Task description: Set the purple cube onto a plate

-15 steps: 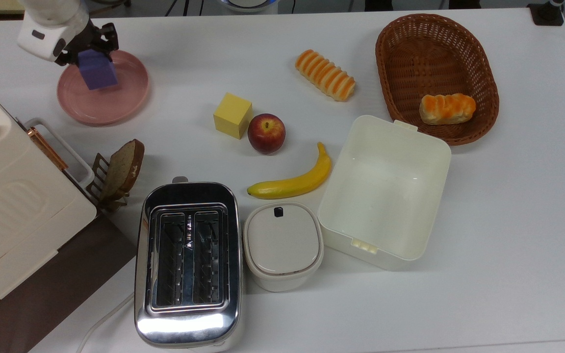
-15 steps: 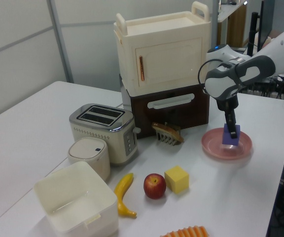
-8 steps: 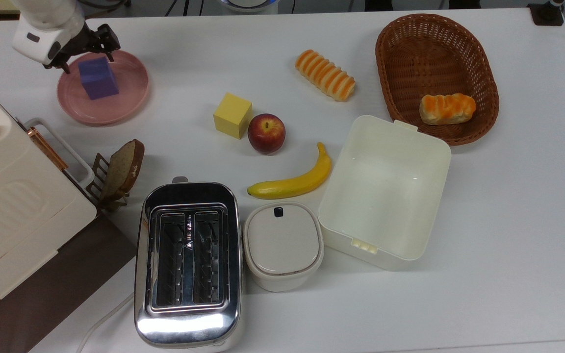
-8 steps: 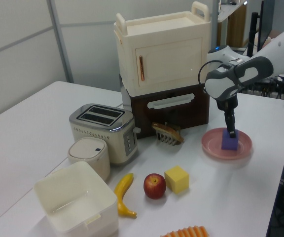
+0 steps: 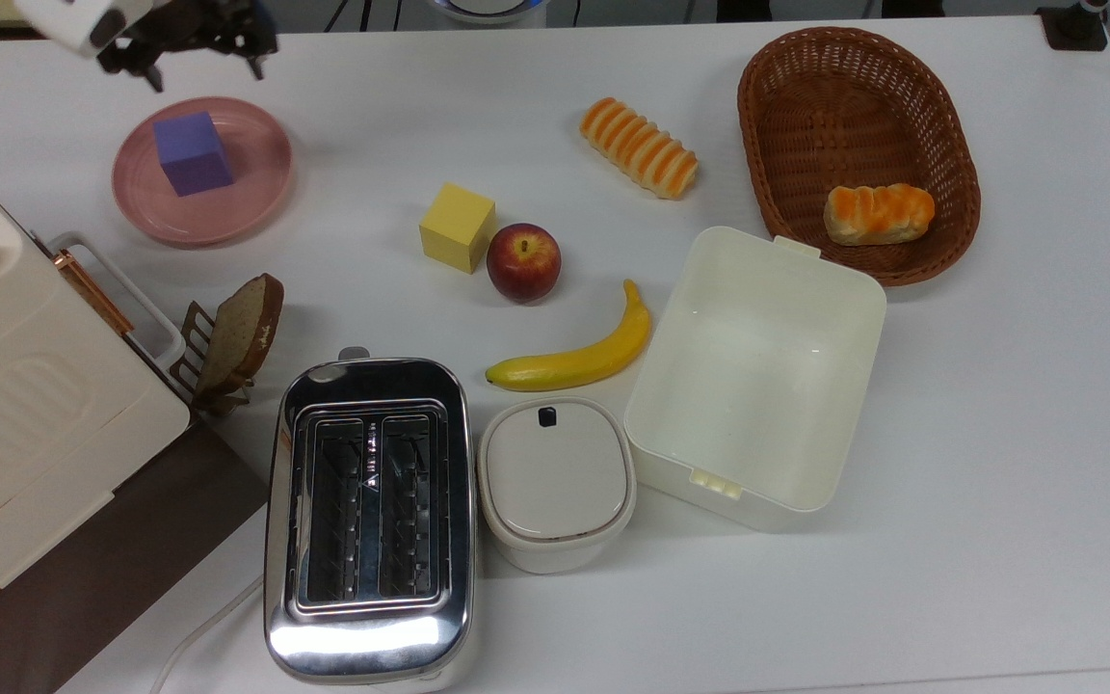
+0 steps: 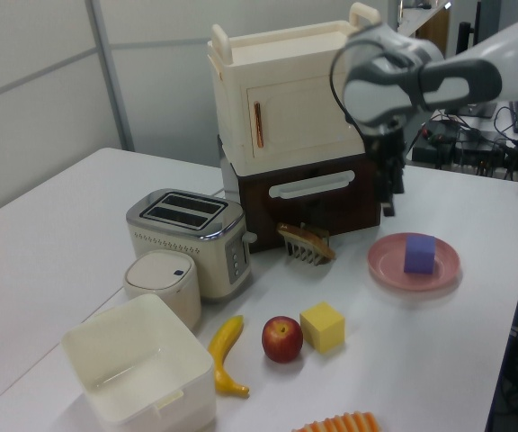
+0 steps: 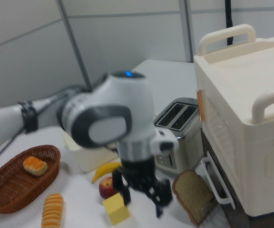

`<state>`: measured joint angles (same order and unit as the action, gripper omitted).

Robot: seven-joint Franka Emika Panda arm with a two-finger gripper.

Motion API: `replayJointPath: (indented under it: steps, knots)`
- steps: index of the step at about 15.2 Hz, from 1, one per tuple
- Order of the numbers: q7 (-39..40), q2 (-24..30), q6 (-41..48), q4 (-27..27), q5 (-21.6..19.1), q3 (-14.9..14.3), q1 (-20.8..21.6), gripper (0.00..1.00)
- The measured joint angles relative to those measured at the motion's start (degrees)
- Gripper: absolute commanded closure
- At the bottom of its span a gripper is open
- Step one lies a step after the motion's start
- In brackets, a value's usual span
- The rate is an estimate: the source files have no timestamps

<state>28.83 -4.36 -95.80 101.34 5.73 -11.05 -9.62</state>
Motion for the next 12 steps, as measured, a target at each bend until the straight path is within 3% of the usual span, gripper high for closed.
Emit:
replayJointPath:
  steps: [2, 7, 12]
  knots:
    - [-6.0, 0.4, 3.2, -2.9, -0.8, 0.2, 3.4, 0.00]
    - [-24.1, 0.4, 3.8, -3.8, -0.7, 0.4, 13.0, 0.00]
    - [-26.9, 0.6, 4.0, -7.9, -1.2, 0.3, 14.3, 0.00]
